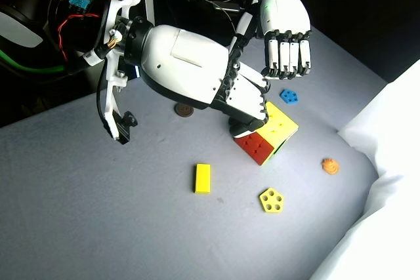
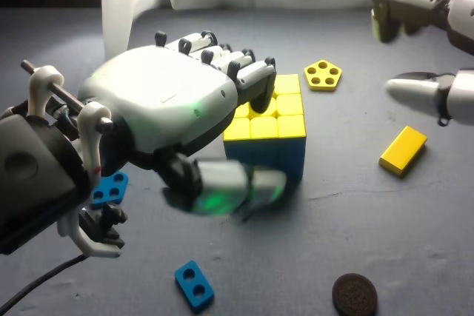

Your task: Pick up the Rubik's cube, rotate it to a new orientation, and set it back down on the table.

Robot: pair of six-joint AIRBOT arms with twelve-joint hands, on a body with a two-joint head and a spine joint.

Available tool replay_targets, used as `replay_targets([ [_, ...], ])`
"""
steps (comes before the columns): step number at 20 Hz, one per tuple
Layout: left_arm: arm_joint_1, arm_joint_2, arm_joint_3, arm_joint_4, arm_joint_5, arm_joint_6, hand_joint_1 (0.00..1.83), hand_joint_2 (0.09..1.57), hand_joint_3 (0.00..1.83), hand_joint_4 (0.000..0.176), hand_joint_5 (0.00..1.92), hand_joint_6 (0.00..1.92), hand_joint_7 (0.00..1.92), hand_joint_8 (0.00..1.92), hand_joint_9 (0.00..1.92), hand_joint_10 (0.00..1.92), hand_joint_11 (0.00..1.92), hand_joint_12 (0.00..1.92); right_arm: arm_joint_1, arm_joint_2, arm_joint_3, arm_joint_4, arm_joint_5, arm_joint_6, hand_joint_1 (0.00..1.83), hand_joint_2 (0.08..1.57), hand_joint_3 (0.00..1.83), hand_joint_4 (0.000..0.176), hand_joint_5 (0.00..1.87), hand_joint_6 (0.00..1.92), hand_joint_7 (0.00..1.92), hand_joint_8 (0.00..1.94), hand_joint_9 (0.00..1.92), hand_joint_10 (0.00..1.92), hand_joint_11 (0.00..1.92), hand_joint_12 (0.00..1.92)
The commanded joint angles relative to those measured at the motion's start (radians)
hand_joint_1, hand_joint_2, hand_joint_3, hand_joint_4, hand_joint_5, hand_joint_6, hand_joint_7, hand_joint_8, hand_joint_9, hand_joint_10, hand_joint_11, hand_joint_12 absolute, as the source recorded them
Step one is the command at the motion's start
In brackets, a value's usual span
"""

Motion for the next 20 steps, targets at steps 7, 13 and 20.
replay_targets([
  [7,-0.060,-0.013,-0.001,-0.111,-0.070,0.167,0.00,1.34,0.00,0.000,0.00,0.00,0.00,0.00,0.00,0.00,0.02,0.02,0.004,0.005,-0.005,-0.009,0.145,0.001,0.00,1.31,0.00,0.000,0.09,0.01,0.18,0.00,0.13,0.02,0.00,0.24],
  [13,-0.083,-0.095,0.051,-0.313,-0.085,0.290,0.00,1.34,0.00,0.001,0.00,0.00,0.00,0.00,0.00,0.00,0.00,0.02,0.003,0.006,-0.009,-0.009,0.162,-0.001,0.00,1.31,0.00,0.000,0.05,0.00,0.13,0.00,0.09,0.00,0.00,0.09],
  [20,-0.058,-0.217,0.130,-0.361,-0.199,0.241,0.00,1.35,0.00,0.000,0.00,0.00,0.00,0.00,0.00,0.00,0.00,0.02,0.004,0.006,-0.010,-0.009,0.177,-0.006,0.00,1.31,0.00,0.000,0.09,0.01,0.17,0.01,0.13,0.01,0.00,0.29],
])
